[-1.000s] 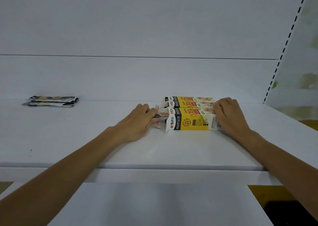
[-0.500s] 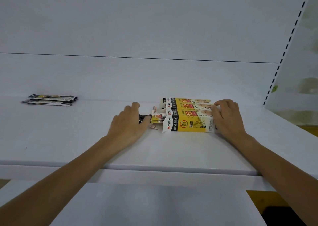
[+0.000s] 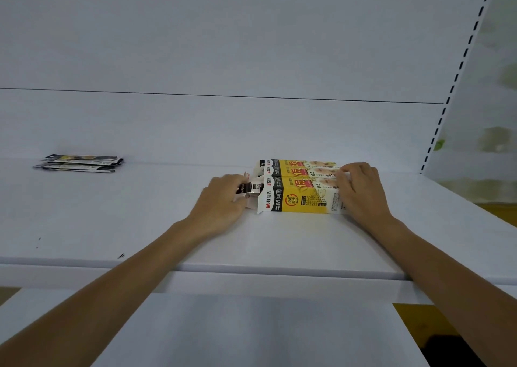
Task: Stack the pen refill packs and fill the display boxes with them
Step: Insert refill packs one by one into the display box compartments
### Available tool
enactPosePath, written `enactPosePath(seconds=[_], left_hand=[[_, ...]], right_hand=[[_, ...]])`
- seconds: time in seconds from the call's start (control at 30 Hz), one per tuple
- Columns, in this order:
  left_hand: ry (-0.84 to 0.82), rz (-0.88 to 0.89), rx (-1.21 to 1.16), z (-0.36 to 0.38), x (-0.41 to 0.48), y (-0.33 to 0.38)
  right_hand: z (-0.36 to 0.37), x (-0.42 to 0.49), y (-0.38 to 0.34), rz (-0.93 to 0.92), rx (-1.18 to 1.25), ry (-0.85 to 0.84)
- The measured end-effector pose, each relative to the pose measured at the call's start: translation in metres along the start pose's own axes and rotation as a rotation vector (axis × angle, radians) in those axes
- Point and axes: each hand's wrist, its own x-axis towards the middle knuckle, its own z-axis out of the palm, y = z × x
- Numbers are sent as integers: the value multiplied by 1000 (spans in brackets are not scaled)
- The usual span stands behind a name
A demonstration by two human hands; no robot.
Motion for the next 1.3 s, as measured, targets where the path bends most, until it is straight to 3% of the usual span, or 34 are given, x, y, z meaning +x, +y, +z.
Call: enactPosePath(seconds=[0.1, 0.33, 0.5, 0.73, 0.8, 0.93, 1.13, 1.2, 1.3], left_hand=[[27, -108, 50, 0, -1, -7], [-38, 147, 9, -2, 0, 8], [-72, 57, 267, -1, 8, 11], [-222, 169, 106, 6, 8, 0], [-194, 143, 24, 5, 5, 1], [81, -5, -76, 4, 5, 5], [-192, 76, 144, 6, -1, 4], [-202, 98, 258, 5, 0, 2], [-98, 120, 153, 0, -2, -3]], right_hand=[[3, 3, 1, 17, -11, -6], [-1, 0, -2, 29, -8, -15], [-4, -3, -6, 34, 23, -32], [-5, -4, -9, 47, 19, -26], [-5, -4, -8, 49, 23, -27], [-8, -5, -12, 54, 33, -83], [-14, -5, -18, -21, -8, -163], [-16, -4, -20, -25, 1, -208], [-20, -3, -25, 5, -74, -249]])
